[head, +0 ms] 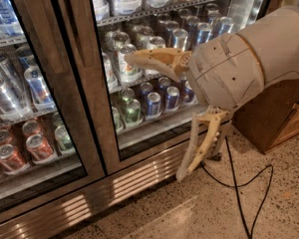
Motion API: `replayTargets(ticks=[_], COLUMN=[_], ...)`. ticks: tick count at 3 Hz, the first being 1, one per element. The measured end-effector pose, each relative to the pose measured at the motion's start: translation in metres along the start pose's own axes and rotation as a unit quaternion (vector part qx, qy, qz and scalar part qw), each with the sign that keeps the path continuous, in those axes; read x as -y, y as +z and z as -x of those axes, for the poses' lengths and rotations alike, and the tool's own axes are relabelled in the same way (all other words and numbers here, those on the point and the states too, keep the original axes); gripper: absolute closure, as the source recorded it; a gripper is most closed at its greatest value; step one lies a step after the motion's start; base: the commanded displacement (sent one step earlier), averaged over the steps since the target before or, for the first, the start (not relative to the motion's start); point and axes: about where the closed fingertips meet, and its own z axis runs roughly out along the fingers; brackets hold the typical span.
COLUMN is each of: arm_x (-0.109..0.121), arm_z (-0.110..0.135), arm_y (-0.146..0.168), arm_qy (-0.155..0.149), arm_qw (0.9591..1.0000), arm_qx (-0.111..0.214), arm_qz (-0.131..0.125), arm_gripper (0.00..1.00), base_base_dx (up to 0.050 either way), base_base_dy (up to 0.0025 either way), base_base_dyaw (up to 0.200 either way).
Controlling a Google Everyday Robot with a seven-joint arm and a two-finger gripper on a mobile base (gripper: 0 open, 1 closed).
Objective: Open right fridge door
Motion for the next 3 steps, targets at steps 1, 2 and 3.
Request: replayTargets(ticks=[1, 2, 3], arm_x=[-0.0009, -0.0031, -0.003], arm_z=[0.0, -0.0027, -0.0027], arm_y=[0.0044, 0.0032, 0.0032], arm_qy=[0.003, 0.027, 0.027], arm_qw=[0.9977, 0.9888, 0.9888], arm_qx=[0.068, 0.147, 0.147], arm_qz=[0.0, 0.004, 0.004], arm_gripper=[0.0, 0.0, 0.0], base_base_dx=[0.0, 0.0, 0.047], base_base_dy=[0.0, 0.0, 0.0], base_base_dyaw=[0.0, 0.0, 0.0])
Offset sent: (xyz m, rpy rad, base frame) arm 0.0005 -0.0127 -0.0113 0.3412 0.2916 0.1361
